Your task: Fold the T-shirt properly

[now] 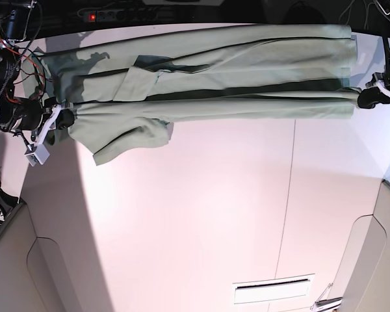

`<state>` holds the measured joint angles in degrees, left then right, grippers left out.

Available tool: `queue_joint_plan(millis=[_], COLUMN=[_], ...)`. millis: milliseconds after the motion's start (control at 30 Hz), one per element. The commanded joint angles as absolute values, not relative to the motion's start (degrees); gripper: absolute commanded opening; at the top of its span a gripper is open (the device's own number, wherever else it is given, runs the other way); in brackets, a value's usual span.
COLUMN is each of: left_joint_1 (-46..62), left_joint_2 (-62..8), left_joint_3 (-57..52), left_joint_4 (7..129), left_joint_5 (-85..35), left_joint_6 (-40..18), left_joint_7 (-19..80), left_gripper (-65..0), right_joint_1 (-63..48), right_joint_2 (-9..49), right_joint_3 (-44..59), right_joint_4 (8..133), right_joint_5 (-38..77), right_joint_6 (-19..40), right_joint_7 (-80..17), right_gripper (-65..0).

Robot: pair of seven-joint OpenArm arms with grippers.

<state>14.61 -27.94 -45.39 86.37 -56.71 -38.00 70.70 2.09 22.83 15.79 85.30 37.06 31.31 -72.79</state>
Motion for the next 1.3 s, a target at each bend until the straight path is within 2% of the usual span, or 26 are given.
queue_joint_plan(millis=[0, 67, 100, 300, 500, 667, 833, 1000, 1167, 1267], left_joint_1=[14.5, 14.5, 14.5, 14.5, 14.5, 14.4, 14.4, 14.4, 14.4, 14.4], left_joint_2=[-29.9, -30.7, -31.3, -34.8, -37.0, -37.2, -37.2, -37.2, -37.1, -37.1], left_joint_3=[-45.9, -45.9, -45.9, -45.9, -45.9, -45.9, -45.9, -45.9, -45.9, -45.9], left_joint_4=[87.4, 87.4, 87.4, 87.4, 87.4, 87.4, 87.4, 87.4, 87.4, 87.4], left_joint_5=[-57.8, -59.8, -60.7, -64.5, -66.4, -67.5, -67.5, -67.5, -67.5, -67.5], left_joint_6=[-38.8, -40.0, -40.0, -40.0, -40.0, -40.0, -40.0, -40.0, -40.0, -40.0], left_joint_7=[70.1, 70.1, 70.1, 70.1, 70.1, 69.4, 67.6, 67.5, 67.4, 67.1], left_gripper=[-65.0, -60.8, -59.0, -56.2, -39.9, -39.4, -39.4, -39.4, -39.4, -39.4], right_joint_1=[3.0, 3.1, 3.2, 3.5, 3.5, 5.4, 11.3, 14.6, 15.6, 15.9], right_joint_2=[23.8, 23.8, 23.8, 25.1, 27.2, 26.9, 24.0, 20.1, 18.1, 18.1], right_joint_3=[16.4, 16.4, 16.4, 16.4, 16.5, 16.5, 16.5, 16.1, 12.7, 8.7], right_joint_4=[86.3, 86.3, 86.3, 87.0, 92.1, 96.4, 96.3, 93.8, 84.1, 77.0], right_joint_5=[37.3, 37.5, 37.8, 40.4, 41.1, 41.1, 40.3, 31.5, 27.3, 25.9], right_joint_6=[31.3, 31.3, 31.3, 31.3, 31.3, 31.3, 31.3, 31.3, 31.3, 31.3], right_joint_7=[-73.1, -73.1, -73.1, -73.1, -72.1, -66.3, -64.6, -58.5, -54.0, -52.0], right_gripper=[-59.3, -43.7, -40.2, -39.7, -39.7, -39.7, -39.8, -39.5, -28.0, -27.6])
